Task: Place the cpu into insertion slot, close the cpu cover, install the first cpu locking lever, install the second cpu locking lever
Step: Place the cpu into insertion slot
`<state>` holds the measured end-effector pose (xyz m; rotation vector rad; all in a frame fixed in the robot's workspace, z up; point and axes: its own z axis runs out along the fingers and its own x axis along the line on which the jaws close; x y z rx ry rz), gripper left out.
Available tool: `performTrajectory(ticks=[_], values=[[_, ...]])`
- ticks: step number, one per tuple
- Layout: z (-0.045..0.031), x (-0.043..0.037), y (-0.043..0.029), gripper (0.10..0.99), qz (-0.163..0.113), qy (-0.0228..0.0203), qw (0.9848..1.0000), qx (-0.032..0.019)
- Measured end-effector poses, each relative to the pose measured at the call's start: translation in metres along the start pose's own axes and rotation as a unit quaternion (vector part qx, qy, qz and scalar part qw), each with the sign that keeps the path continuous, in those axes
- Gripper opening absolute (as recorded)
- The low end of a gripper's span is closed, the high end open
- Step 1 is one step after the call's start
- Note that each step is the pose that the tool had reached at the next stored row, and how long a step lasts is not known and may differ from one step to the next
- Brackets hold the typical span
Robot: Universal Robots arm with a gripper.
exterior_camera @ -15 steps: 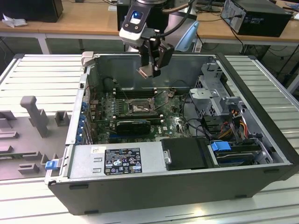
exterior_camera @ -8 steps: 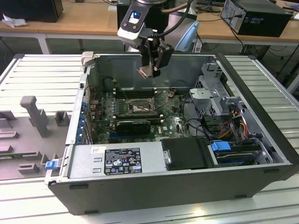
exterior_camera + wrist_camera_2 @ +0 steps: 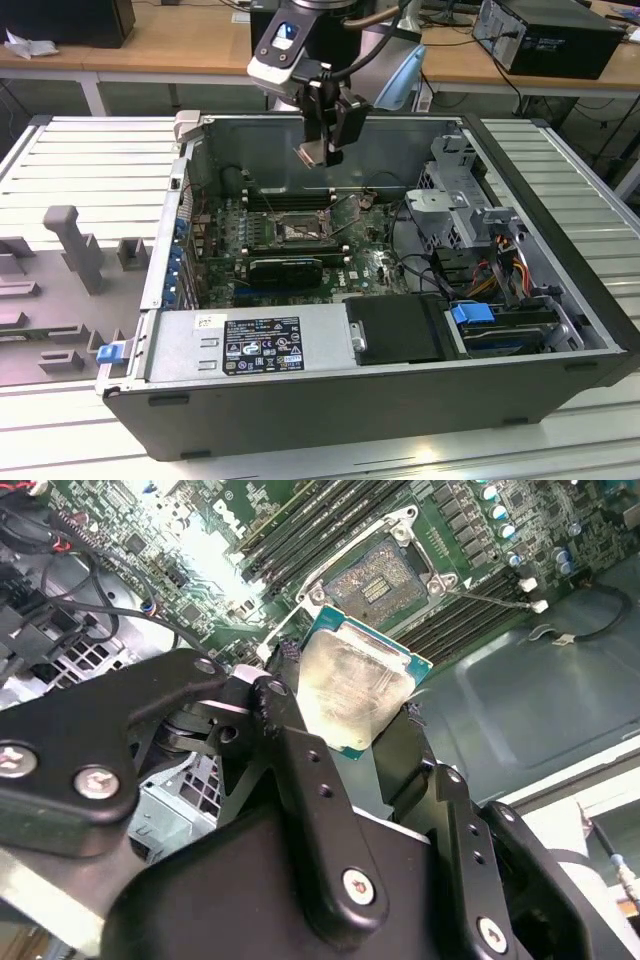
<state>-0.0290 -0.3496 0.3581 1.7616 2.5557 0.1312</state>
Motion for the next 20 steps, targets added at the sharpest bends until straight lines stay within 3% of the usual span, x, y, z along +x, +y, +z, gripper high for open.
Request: performTrajectory(ticks=[14,20], values=[[0.0001,0.0000,0.0000,0.537,0.057,-0.0050,0.9984,-0.0011],[0.0001,0.0000,0.0000,0.537,0.082,-0.0073,0.9966,-0.0016]])
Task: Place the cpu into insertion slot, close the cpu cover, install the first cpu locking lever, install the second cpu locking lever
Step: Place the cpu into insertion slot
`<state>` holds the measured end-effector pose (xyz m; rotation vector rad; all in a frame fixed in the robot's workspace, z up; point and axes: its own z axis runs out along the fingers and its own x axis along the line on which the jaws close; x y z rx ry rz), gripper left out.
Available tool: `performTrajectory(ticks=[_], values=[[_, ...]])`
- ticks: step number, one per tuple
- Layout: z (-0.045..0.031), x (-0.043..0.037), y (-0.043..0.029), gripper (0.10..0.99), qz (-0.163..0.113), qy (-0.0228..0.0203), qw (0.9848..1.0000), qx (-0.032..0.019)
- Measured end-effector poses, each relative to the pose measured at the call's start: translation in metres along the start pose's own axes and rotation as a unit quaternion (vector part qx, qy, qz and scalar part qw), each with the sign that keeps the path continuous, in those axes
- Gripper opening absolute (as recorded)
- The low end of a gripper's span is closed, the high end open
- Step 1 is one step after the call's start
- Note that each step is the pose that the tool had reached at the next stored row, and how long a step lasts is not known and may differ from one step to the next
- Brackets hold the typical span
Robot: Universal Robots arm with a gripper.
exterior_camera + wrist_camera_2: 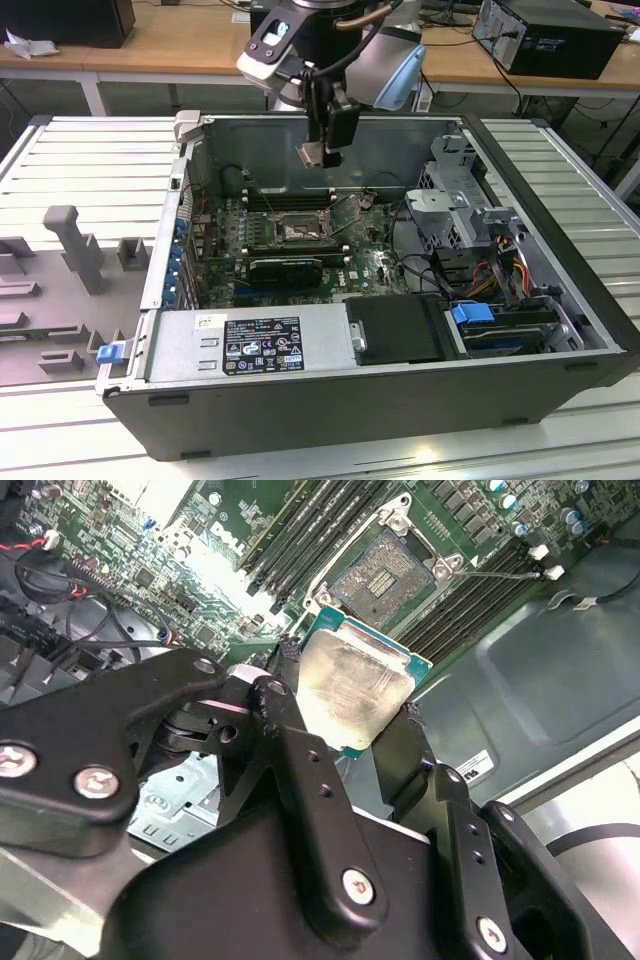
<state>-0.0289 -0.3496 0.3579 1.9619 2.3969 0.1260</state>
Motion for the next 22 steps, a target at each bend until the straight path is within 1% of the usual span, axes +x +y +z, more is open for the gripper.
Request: performTrajectory(ticks=[6,10,13,22], values=[[0.0001,0.0000,0.0000,0.537,0.020,-0.0018,0.9998,-0.0004],[0.0001,0.0000,0.0000,0.537,0.036,-0.0033,0.9993,-0.0007],[0.0002,0.0000,0.0000,0.537,0.051,-0.0046,0.9987,-0.0010],[0.0002,0.0000,0.0000,0.537,0.075,-0.0067,0.9972,-0.0014]])
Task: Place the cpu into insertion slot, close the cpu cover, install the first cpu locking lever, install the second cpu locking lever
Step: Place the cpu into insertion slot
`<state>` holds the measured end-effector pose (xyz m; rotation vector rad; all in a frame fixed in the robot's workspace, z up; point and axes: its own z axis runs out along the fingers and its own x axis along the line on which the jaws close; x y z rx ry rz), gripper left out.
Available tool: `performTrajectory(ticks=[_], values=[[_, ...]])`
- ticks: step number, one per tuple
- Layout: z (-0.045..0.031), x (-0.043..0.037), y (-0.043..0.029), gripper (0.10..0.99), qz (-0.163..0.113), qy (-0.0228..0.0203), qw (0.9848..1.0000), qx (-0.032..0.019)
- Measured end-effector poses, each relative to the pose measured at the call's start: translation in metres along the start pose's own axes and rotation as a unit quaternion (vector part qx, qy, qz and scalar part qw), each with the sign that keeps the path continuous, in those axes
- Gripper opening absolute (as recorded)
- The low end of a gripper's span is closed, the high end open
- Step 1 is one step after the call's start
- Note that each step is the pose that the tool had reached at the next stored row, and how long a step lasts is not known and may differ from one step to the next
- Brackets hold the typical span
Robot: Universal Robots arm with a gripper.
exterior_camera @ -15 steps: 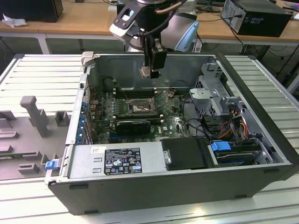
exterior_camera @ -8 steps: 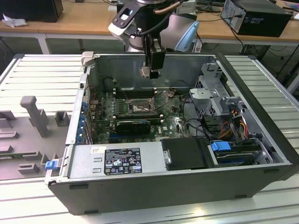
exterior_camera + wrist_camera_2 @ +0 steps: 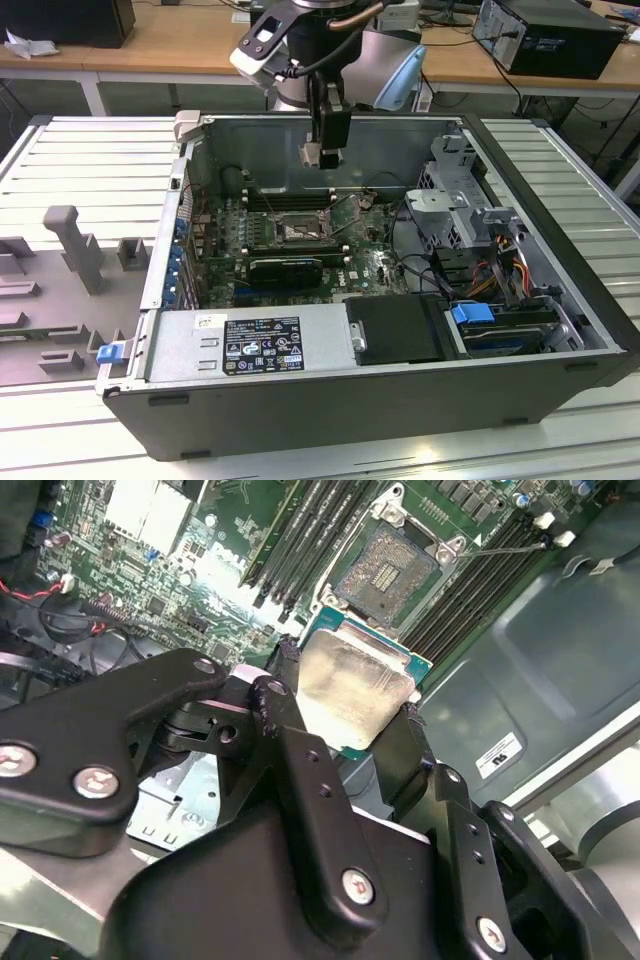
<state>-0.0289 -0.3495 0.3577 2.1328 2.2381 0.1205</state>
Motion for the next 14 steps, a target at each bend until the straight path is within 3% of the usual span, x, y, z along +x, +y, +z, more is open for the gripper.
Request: performTrajectory(ticks=[14], values=[[0.0004,0.0000,0.0000,0.537,0.045,-0.0040,0.9990,-0.0009]])
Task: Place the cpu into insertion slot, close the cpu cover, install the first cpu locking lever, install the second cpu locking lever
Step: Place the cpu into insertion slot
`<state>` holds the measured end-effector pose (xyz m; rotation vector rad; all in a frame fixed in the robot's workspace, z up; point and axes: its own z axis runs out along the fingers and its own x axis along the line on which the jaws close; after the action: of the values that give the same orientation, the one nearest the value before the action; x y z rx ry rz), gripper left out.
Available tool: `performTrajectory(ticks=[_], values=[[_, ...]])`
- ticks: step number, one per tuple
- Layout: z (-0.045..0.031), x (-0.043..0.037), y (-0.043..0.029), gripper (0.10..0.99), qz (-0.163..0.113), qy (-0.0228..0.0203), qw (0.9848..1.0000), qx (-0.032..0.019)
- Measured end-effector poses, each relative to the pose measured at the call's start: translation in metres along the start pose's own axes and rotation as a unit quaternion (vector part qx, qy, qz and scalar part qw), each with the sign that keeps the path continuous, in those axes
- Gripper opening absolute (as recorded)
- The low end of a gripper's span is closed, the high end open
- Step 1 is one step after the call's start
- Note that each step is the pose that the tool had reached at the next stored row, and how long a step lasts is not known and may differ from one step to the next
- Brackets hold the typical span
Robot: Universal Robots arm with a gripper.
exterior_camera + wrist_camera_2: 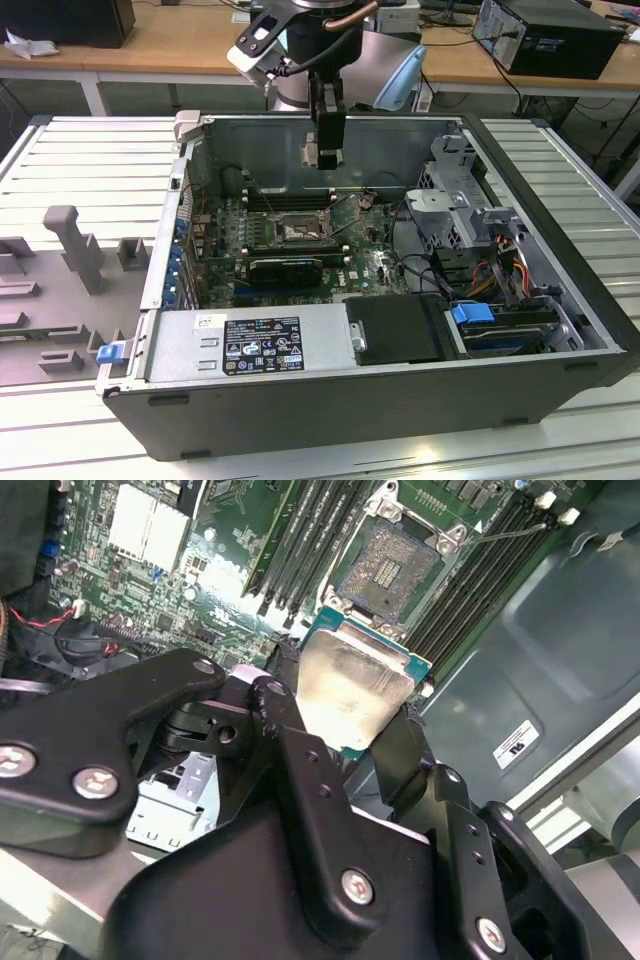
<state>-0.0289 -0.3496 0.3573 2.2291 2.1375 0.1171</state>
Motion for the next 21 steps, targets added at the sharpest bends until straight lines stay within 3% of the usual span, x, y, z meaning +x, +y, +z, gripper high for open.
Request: performTrajectory(ticks=[11,16,21], values=[[0.0009,0.0000,-0.0014,0.537,0.041,-0.0037,0.9992,-0.0008],[0.0089,-0.0003,-0.0036,0.537,-0.014,0.0015,0.9999,0.0003],[0.0120,-0.0004,-0.0049,0.537,-0.024,0.0023,0.9997,0.0007]])
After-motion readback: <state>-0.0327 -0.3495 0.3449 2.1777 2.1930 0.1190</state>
